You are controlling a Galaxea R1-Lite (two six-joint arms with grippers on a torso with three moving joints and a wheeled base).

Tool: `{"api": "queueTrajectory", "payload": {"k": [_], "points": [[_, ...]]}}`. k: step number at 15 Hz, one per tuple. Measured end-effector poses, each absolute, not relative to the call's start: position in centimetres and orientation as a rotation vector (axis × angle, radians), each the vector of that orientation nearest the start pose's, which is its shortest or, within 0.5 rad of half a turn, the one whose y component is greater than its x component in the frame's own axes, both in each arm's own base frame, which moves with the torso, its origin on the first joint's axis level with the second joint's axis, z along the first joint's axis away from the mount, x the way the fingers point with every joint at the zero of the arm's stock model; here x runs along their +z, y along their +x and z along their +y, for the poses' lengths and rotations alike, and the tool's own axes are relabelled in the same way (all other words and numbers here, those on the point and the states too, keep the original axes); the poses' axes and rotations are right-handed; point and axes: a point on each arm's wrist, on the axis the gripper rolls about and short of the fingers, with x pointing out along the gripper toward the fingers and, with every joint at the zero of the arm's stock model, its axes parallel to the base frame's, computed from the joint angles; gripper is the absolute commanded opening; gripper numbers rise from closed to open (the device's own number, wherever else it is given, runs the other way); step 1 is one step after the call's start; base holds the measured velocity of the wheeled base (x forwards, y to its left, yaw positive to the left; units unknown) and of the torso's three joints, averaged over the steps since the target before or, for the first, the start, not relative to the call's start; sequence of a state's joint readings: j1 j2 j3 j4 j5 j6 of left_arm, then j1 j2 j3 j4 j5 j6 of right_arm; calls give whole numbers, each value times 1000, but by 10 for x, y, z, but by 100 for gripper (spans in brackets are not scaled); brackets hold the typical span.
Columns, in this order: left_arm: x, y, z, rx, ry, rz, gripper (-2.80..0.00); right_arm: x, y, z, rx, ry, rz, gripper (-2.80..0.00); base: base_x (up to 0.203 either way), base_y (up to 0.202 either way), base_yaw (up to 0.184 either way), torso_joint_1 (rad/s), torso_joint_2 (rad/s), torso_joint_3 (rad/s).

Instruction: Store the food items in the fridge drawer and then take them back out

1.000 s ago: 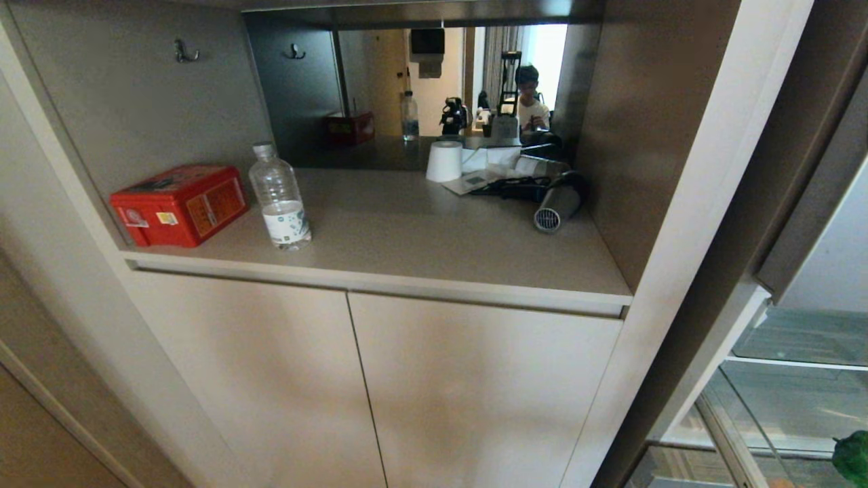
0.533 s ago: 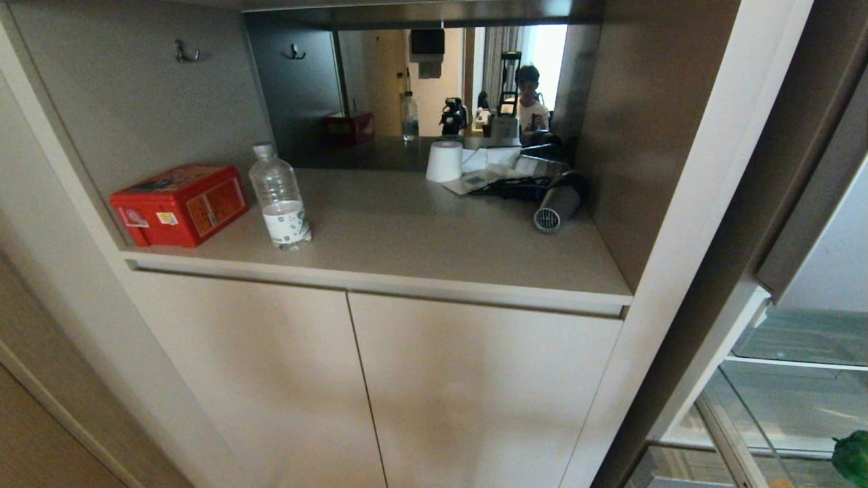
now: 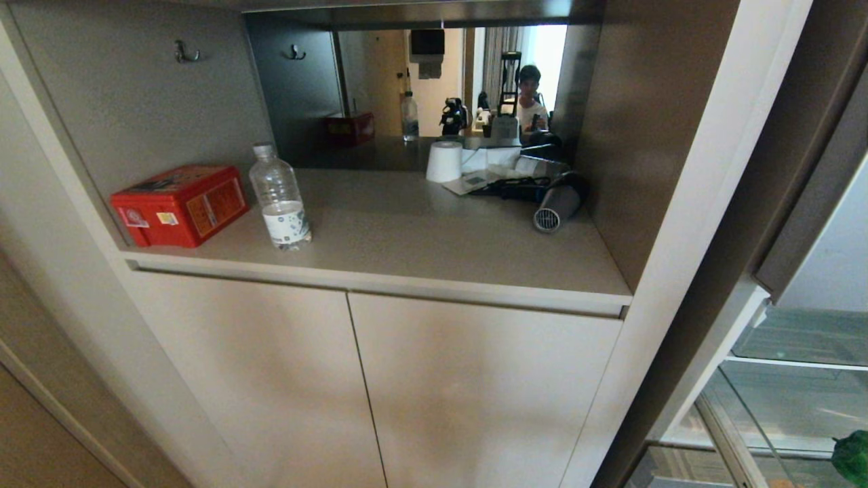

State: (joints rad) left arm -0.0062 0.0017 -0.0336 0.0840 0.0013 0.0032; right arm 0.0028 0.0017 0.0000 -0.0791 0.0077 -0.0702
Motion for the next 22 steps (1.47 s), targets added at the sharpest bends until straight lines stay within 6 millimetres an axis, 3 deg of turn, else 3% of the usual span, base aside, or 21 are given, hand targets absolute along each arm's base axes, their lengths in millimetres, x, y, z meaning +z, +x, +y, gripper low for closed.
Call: {"api": "queueTrajectory", "payload": {"k": [5, 17, 22], "points": [[76, -25, 0, -3, 3, 52, -280, 83, -23, 0, 8, -51, -77, -280, 1, 1, -18, 1, 0, 1], [76, -25, 0, -5, 3, 52, -280, 84, -23, 0, -7, 9, -83, -280, 0, 8, -169, -1, 3, 2], [76, -25, 0, -4, 3, 52, -280, 84, -23, 0, -11, 8, -83, -280, -1, 0, -19, 0, 0, 1]]}}
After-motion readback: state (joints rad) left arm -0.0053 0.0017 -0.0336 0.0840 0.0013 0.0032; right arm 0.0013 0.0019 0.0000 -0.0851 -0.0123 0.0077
